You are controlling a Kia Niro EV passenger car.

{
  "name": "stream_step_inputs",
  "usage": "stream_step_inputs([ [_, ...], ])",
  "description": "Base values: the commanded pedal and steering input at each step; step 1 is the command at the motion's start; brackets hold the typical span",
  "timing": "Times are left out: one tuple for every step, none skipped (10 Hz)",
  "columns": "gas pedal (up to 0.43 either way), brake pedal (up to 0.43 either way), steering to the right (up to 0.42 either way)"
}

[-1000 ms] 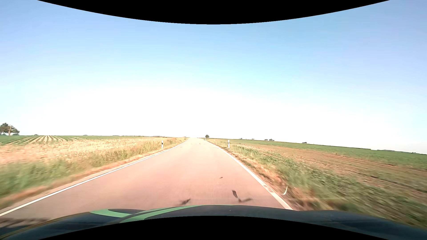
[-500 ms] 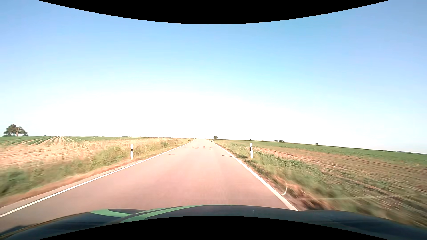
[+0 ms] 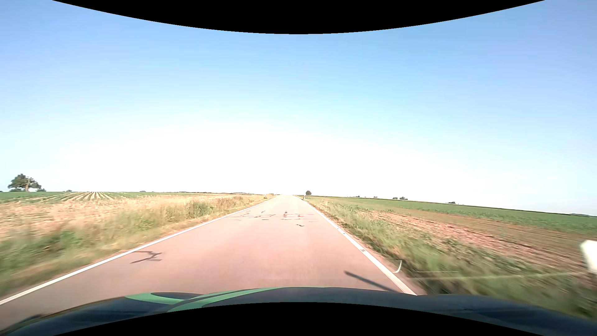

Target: Follow the waypoints while adhering to traffic rules and regulations

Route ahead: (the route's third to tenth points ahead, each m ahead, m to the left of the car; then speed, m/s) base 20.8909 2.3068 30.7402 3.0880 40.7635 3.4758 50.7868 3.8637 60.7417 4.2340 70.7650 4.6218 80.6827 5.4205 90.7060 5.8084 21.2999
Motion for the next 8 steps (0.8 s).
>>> stream_step_inputs([
  [0.39, 0.0, -0.011],
  [0.39, 0.0, -0.012],
  [0.39, 0.0, -0.011],
  [0.39, 0.0, -0.011],
  [0.39, 0.0, -0.011],
  [0.39, 0.0, -0.009],
  [0.39, 0.0, -0.009],
  [0.39, 0.0, -0.008],
])
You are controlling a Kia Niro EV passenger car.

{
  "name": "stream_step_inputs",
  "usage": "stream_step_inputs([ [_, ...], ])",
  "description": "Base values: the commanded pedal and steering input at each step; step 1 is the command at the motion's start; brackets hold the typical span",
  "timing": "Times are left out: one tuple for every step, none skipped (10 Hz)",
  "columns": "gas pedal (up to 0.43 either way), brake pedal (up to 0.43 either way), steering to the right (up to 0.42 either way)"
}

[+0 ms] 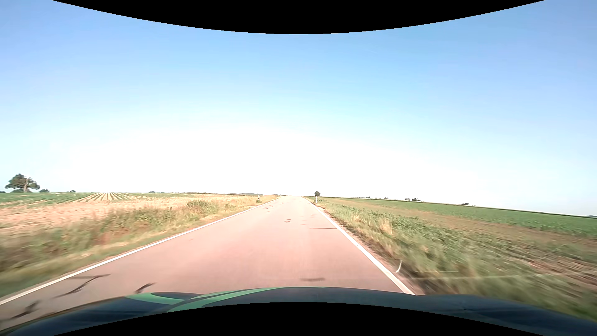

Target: Follow the waypoints while adhering to traffic rules and regulations

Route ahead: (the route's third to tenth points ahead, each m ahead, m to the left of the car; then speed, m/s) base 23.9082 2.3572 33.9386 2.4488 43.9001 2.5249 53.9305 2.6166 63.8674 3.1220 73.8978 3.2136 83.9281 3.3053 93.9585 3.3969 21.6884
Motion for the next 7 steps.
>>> stream_step_inputs([
  [0.39, 0.0, -0.006],
  [0.39, 0.0, -0.006],
  [0.39, 0.0, -0.006],
  [0.39, 0.0, -0.006],
  [0.39, 0.0, -0.006],
  [0.39, 0.0, -0.006],
  [0.39, 0.0, -0.006],
])
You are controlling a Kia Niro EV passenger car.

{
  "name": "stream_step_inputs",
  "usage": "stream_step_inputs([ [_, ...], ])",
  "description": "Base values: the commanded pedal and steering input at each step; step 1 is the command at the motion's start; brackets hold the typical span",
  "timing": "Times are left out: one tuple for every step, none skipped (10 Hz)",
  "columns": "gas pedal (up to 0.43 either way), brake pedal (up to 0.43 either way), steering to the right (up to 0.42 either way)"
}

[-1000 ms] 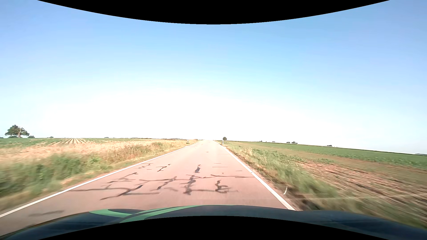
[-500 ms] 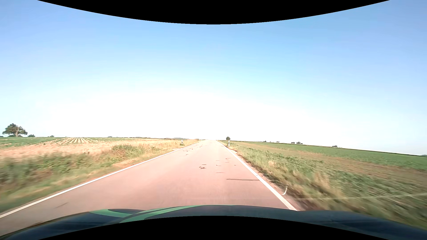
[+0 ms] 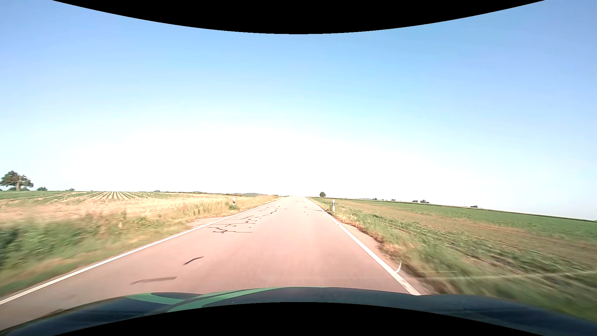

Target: Follow the waypoints while adhering to traffic rules and regulations

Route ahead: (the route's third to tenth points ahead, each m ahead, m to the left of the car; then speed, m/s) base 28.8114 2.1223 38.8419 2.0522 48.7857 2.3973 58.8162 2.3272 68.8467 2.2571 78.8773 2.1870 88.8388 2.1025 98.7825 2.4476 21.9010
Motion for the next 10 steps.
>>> stream_step_inputs([
  [0.39, 0.0, -0.002],
  [0.39, 0.0, -0.002],
  [0.39, 0.0, -0.002],
  [0.39, 0.0, -0.001],
  [0.39, 0.0, -0.001],
  [0.39, 0.0, -0.001],
  [0.39, 0.0, 0.0],
  [0.39, 0.0, 0.001],
  [0.39, 0.0, 0.001],
  [0.39, 0.0, 0.001],
])
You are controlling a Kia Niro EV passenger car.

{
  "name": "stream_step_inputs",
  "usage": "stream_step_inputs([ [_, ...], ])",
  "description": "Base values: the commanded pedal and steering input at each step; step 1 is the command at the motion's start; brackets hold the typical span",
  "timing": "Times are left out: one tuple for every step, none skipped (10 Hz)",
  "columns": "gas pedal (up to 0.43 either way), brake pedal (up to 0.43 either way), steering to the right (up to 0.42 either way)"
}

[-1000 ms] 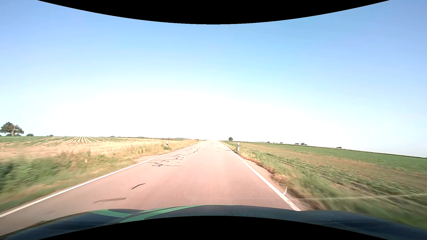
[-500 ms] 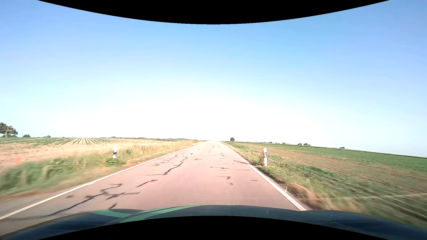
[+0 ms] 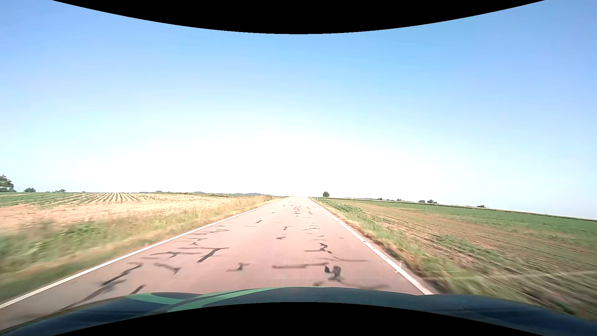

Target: Follow the waypoints while adhering to traffic rules and regulations

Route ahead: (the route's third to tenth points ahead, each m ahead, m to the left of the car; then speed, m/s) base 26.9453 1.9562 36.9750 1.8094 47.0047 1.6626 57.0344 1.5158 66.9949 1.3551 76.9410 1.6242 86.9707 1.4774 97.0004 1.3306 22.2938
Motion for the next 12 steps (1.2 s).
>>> stream_step_inputs([
  [0.39, 0.0, 0.001],
  [0.39, 0.0, 0.0],
  [0.39, 0.0, 0.0],
  [0.378, 0.0, 0.0],
  [0.378, 0.0, 0.001],
  [0.358, 0.0, 0.0],
  [0.358, 0.0, 0.0],
  [0.358, 0.0, 0.0],
  [0.358, 0.0, 0.001],
  [0.358, 0.0, 0.001],
  [0.358, 0.0, 0.001],
  [0.358, 0.0, 0.001],
])
